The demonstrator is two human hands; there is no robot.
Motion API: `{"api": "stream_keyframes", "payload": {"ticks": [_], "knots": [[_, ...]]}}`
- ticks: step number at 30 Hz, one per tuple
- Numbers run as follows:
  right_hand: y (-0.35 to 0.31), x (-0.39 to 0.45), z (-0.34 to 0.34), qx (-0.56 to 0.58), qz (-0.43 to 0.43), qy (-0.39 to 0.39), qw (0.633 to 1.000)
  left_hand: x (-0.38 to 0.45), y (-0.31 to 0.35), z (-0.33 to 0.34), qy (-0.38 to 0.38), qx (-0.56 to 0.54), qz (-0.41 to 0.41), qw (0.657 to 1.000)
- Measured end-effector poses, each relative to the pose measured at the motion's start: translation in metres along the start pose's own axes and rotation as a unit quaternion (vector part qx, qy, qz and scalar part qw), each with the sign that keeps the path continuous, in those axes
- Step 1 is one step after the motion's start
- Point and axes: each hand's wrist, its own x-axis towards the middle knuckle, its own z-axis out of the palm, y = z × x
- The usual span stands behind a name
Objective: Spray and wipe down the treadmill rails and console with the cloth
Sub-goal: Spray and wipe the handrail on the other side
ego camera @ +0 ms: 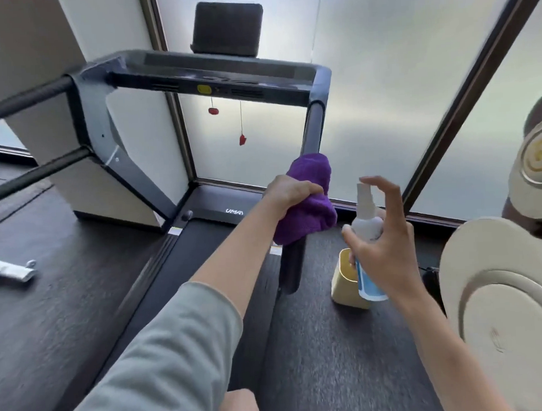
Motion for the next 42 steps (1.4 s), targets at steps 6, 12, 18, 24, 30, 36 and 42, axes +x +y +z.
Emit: {"api": "stream_keyframes", "payload": {"ticks": [6, 12, 18, 24, 30, 36, 42], "knots": [[-0.001, 0.0, -0.008, 0.011, -0.002, -0.034, 0.999, -0.023, -0.016, 0.005, 0.036, 0.012, 0.001, 0.999], [0.015, -0.016, -0.029, 0.017, -0.003, -0.028, 0.999, -0.015, -0.012, 0.002, 0.034, 0.029, -0.008, 0.999], [0.031, -0.007, -0.025, 0.022, 0.006, -0.045, 0.999, 0.004, 0.001, -0.001, -0.009, -0.039, -0.036, 0.999], [0.038, 0.025, -0.017, 0.043, -0.001, -0.033, 0.999, 0.043, 0.025, 0.0, -0.007, 0.009, -0.015, 1.0], [0.059, 0.068, -0.005, 0.025, 0.02, -0.018, 0.999, 0.102, 0.042, -0.001, -0.066, -0.059, -0.026, 0.996], [0.076, 0.125, 0.014, 0.012, 0.017, 0.0, 1.0, 0.166, 0.067, 0.004, -0.078, -0.084, -0.018, 0.993], [0.093, 0.163, 0.02, 0.011, 0.027, 0.023, 0.999, 0.222, 0.096, 0.006, -0.091, -0.079, -0.034, 0.992]]}}
